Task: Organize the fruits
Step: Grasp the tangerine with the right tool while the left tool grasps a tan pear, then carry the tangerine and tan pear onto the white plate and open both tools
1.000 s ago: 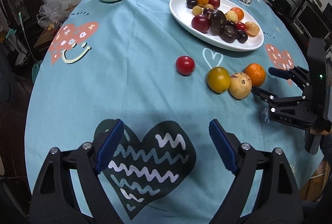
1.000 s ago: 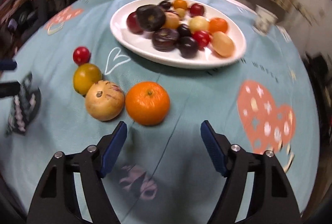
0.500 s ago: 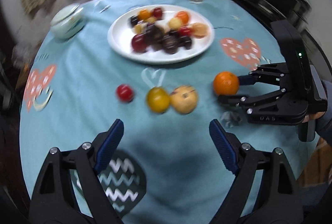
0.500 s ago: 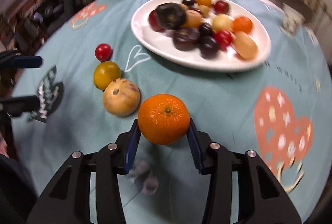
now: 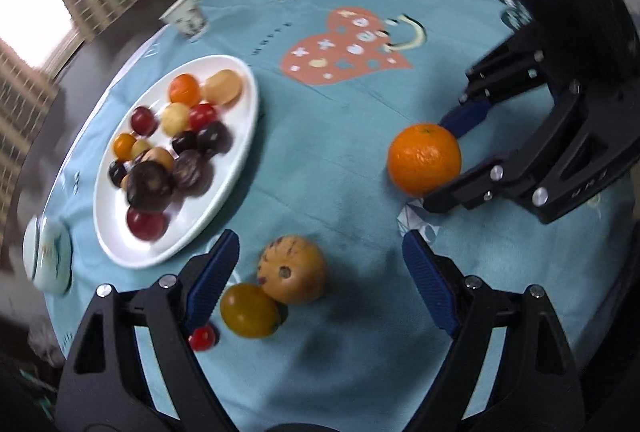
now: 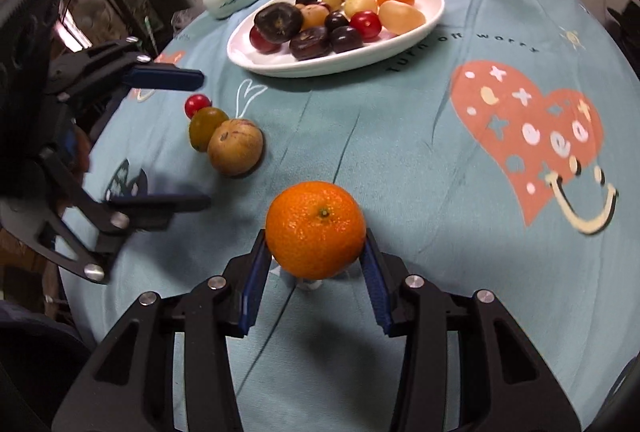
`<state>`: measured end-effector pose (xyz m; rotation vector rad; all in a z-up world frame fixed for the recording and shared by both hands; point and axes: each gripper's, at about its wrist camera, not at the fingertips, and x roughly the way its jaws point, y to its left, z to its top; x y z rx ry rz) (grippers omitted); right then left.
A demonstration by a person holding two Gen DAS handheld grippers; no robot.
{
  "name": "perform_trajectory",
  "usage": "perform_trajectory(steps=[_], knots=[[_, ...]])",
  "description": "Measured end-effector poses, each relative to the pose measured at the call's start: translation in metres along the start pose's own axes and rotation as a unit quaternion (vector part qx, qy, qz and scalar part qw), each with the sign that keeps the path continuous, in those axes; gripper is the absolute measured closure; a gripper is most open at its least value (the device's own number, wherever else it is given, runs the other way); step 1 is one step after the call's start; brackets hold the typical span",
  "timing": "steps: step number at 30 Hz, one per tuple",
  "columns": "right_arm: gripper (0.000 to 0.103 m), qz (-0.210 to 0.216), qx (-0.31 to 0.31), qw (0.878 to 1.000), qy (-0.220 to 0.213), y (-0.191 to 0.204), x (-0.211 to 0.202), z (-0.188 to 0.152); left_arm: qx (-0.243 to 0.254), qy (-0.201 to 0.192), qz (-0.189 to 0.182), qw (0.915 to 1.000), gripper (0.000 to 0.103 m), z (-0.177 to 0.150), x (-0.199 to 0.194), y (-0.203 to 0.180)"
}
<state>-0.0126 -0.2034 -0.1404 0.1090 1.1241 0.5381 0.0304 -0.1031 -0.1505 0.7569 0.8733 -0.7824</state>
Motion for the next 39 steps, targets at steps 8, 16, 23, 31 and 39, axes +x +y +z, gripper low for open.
perform_trajectory(steps=[8,16,23,31,39], knots=[[0.058,0.007,0.026,1.000,-0.008,0.002,-0.002,0.000,0.027,0.009,-0.049,0.9984,0.050,-0.004,0.023,0.013],[0.058,0.022,0.051,0.998,-0.015,0.001,0.000,-0.003,0.034,0.045,-0.055,0.9969,0.046,-0.005,0.036,0.037],[0.058,0.026,0.056,0.998,-0.021,-0.001,0.002,-0.003,0.028,0.073,-0.067,0.9947,0.048,-0.010,0.045,0.044],[0.058,0.027,0.053,0.998,-0.014,0.001,0.005,-0.005,-0.008,0.062,-0.079,0.9949,0.056,0.000,0.042,0.048],[0.058,0.009,0.062,0.998,-0.017,0.001,-0.001,-0.008,-0.062,0.074,-0.050,0.9941,0.057,0.000,0.032,0.044]])
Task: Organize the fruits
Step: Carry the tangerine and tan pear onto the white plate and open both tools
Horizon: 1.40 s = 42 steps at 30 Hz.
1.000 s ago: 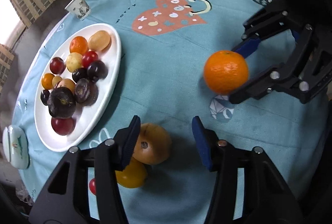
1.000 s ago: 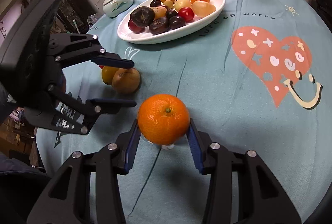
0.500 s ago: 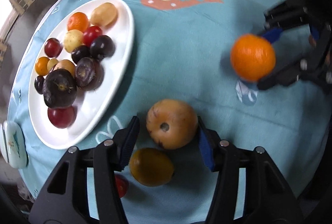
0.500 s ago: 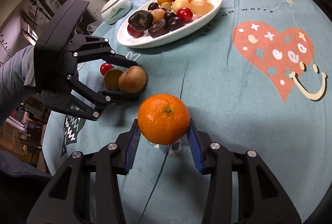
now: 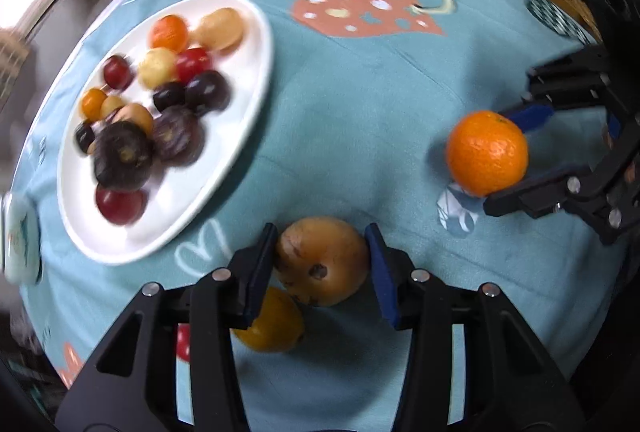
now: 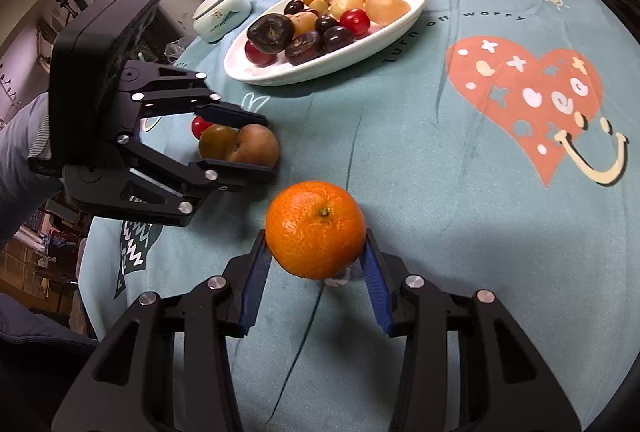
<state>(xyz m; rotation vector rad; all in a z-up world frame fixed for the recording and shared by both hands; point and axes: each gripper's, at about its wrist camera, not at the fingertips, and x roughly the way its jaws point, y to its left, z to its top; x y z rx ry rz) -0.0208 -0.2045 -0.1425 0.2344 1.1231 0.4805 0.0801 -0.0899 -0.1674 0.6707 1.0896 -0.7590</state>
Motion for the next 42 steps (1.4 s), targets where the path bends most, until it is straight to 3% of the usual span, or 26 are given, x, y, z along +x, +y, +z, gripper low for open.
perform_trajectory(steps=[3,7,11,21,32,38,42], knots=[[0.058,-0.006,0.005,1.000,-0.009,0.003,-0.006,0.002,-0.097,-0.012,0.014,0.9951,0.057,0.002,-0.014,0.012],[0.058,-0.013,0.001,0.999,-0.032,0.016,-0.019,0.011,-0.243,-0.039,0.055,0.9676,0.057,0.001,-0.041,0.021],[0.058,-0.014,-0.002,0.998,-0.054,0.031,-0.031,0.024,-0.309,-0.081,0.092,0.9433,0.057,-0.001,-0.075,0.013],[0.058,-0.014,-0.051,0.995,-0.080,0.061,-0.053,0.066,-0.357,-0.131,0.127,0.9160,0.057,-0.009,-0.120,0.029],[0.058,-0.026,-0.079,0.991,-0.102,0.057,-0.041,0.131,-0.362,-0.132,0.147,0.9109,0.056,0.024,-0.105,0.079],[0.058,-0.058,-0.081,0.990,-0.096,0.038,-0.006,0.178,-0.401,-0.110,0.140,0.8987,0.056,0.024,-0.072,0.130],[0.058,-0.066,-0.066,0.992,-0.081,0.018,0.023,0.197,-0.405,-0.098,0.142,0.8981,0.056,0.023,-0.054,0.150]])
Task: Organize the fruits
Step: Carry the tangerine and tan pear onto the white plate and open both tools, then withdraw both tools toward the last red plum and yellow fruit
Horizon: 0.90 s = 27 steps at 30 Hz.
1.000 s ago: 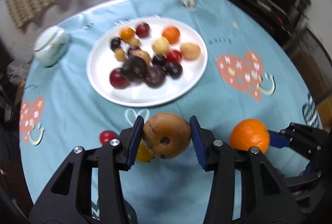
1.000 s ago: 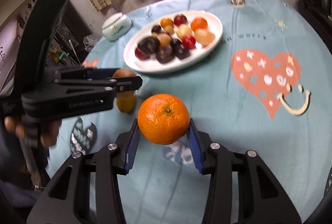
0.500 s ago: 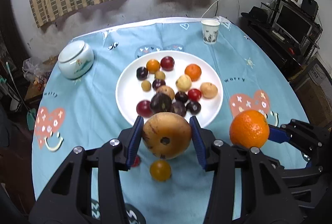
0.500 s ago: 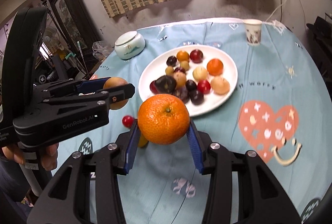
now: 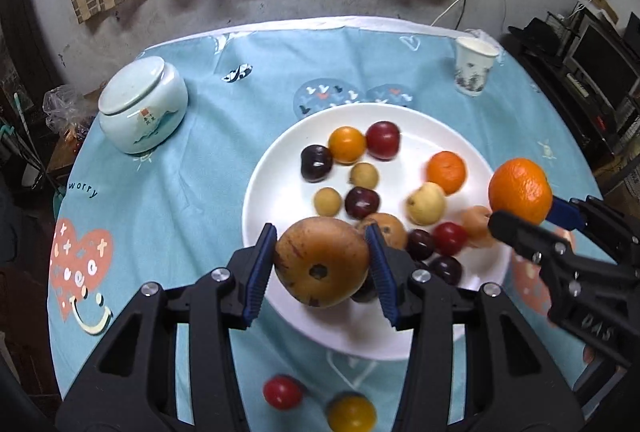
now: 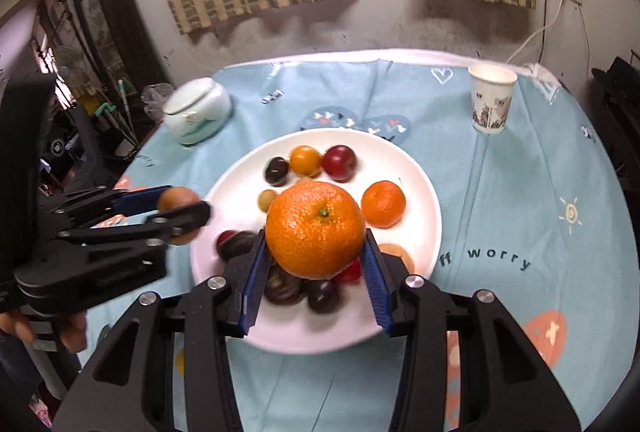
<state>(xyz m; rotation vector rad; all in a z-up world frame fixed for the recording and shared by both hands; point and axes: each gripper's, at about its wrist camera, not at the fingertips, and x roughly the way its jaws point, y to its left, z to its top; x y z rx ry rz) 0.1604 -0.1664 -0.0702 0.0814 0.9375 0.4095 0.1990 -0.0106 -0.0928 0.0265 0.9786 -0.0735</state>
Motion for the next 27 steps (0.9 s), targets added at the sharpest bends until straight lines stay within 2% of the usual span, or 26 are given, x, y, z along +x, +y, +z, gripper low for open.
perform_trajectory(steps=[7,9,12,14,15,16,23,27], knots=[[0.058,0.012,-0.004,1.000,0.012,-0.005,0.038,0.022,0.026,-0.001,0.001,0.9997,0.058,0.013,0.023,-0.012],[0.057,0.008,-0.003,1.000,0.019,-0.005,0.050,0.029,0.028,0.000,0.015,0.9995,0.057,0.014,0.028,-0.014],[0.056,0.000,0.007,0.999,0.052,-0.011,0.070,0.035,0.034,0.000,0.007,0.9994,0.052,0.014,0.030,-0.014],[0.047,-0.009,0.010,0.998,0.060,-0.013,0.077,0.037,0.037,-0.006,0.011,0.9993,0.049,0.014,0.028,-0.013],[0.036,-0.018,0.014,0.998,0.050,-0.016,0.075,0.038,0.034,-0.005,0.011,0.9994,0.043,0.014,0.027,-0.012],[0.032,-0.015,0.019,0.999,0.045,-0.018,0.073,0.038,0.031,-0.008,0.013,0.9994,0.041,0.015,0.026,-0.010],[0.031,-0.001,0.019,1.000,0.023,-0.016,0.040,0.036,0.039,-0.023,0.016,0.9989,0.041,0.012,0.004,-0.013],[0.031,0.007,0.015,1.000,0.013,-0.007,0.010,0.024,0.040,-0.038,0.013,0.9984,0.038,0.006,-0.019,-0.014]])
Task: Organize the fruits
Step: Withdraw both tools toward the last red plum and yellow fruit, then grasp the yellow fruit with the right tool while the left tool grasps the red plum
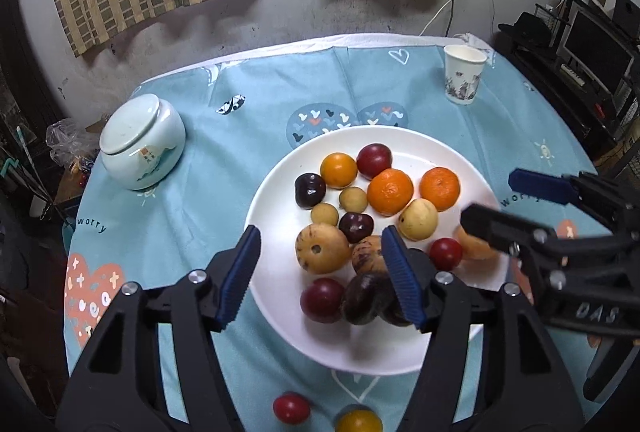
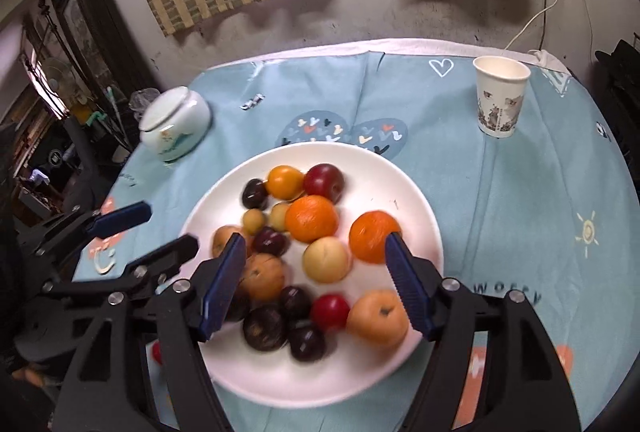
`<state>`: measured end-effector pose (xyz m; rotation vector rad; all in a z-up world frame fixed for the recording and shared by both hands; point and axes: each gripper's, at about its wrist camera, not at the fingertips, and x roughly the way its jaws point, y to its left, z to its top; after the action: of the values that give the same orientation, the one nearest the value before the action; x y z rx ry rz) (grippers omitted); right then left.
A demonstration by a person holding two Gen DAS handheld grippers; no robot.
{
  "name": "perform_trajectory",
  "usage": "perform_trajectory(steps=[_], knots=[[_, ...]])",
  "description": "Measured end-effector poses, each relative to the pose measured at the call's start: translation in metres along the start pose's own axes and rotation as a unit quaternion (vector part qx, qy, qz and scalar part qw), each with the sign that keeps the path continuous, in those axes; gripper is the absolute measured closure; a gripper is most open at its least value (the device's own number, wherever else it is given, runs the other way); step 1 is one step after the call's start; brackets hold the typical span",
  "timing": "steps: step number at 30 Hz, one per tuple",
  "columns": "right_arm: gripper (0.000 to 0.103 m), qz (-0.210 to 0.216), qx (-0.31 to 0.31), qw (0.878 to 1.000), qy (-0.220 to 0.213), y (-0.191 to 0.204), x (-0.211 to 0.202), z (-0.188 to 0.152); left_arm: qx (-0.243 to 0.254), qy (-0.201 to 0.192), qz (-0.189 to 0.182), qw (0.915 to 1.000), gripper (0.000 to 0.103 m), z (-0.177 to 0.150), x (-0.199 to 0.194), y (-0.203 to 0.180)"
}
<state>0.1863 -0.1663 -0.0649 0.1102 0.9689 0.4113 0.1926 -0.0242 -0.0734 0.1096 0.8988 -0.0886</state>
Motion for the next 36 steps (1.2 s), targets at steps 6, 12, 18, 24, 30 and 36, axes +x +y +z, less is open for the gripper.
perform_trajectory(steps=[6,12,18,24,30,36], knots=[[0.030,0.009,-0.018,1.000,-0.009,0.024,-0.044,-0.042,-0.003,-0.020,0.007,0.9998,0.032,-0.014,-0.039,0.005],[0.030,0.011,-0.056,0.998,0.011,0.063,-0.062,-0.106,-0.035,-0.019,0.029,0.9988,0.028,-0.062,-0.073,0.042],[0.030,0.005,-0.113,0.991,0.077,0.094,-0.033,-0.160,-0.103,0.024,0.063,0.9924,0.026,-0.131,-0.092,0.107],[0.030,0.013,-0.125,0.987,0.097,0.112,-0.003,-0.162,-0.169,0.057,0.090,0.9798,0.026,-0.180,-0.103,0.155],[0.030,0.023,-0.097,0.987,0.125,0.124,0.033,-0.144,-0.176,0.066,0.087,0.9783,0.025,-0.196,-0.105,0.158],[0.064,0.025,-0.135,0.980,0.146,0.134,0.040,-0.146,-0.139,0.066,0.055,0.9866,0.025,-0.180,-0.090,0.129]])
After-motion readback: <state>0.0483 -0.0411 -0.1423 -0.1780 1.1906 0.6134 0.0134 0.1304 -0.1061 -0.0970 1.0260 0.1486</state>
